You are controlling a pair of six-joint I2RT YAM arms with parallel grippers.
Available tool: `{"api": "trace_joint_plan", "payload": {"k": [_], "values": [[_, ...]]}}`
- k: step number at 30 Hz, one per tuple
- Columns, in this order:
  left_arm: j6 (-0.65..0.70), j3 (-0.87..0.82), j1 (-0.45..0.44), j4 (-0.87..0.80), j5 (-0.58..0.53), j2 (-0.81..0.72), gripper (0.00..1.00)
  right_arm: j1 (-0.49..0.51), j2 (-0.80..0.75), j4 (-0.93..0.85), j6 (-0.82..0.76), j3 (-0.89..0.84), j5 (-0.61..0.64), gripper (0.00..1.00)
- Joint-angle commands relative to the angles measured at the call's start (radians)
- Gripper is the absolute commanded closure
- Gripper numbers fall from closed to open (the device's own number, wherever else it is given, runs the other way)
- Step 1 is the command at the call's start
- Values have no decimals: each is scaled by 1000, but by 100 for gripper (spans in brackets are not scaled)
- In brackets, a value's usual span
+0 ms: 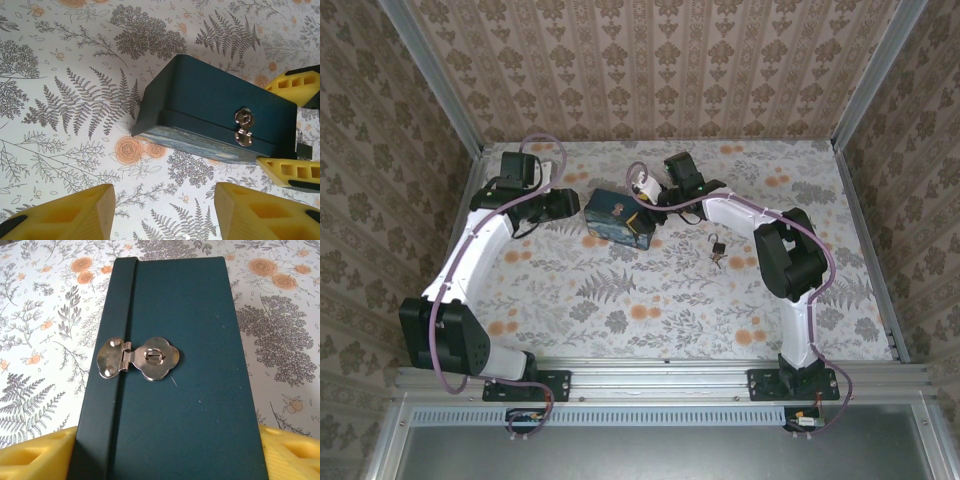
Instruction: Unlock a padlock with a key
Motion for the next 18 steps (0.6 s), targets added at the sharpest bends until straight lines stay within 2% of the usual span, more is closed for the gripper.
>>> {"api": "trace_joint_plan", "payload": {"k": [1,3,8,10,15,18], "values": [[14,15,7,-16,-9,-25,44,5,-18,39,78,-37,-14,31],[10,10,8,-10,-3,-27,45,5,-33,64,130,-59,-11,42],[6,9,9,-6,4,-37,45,-1,-84,188,353,-142,9,42],[6,8,9,-9,6,-41,45,-16,-107,283,543,-193,0,42],[1,12,11,-8,13,-48,44,-66,-154,618,1148,-388,7,44],[-6,21,10,2,24,-44,44,-69,-165,822,1425,-517,34,44]]}}
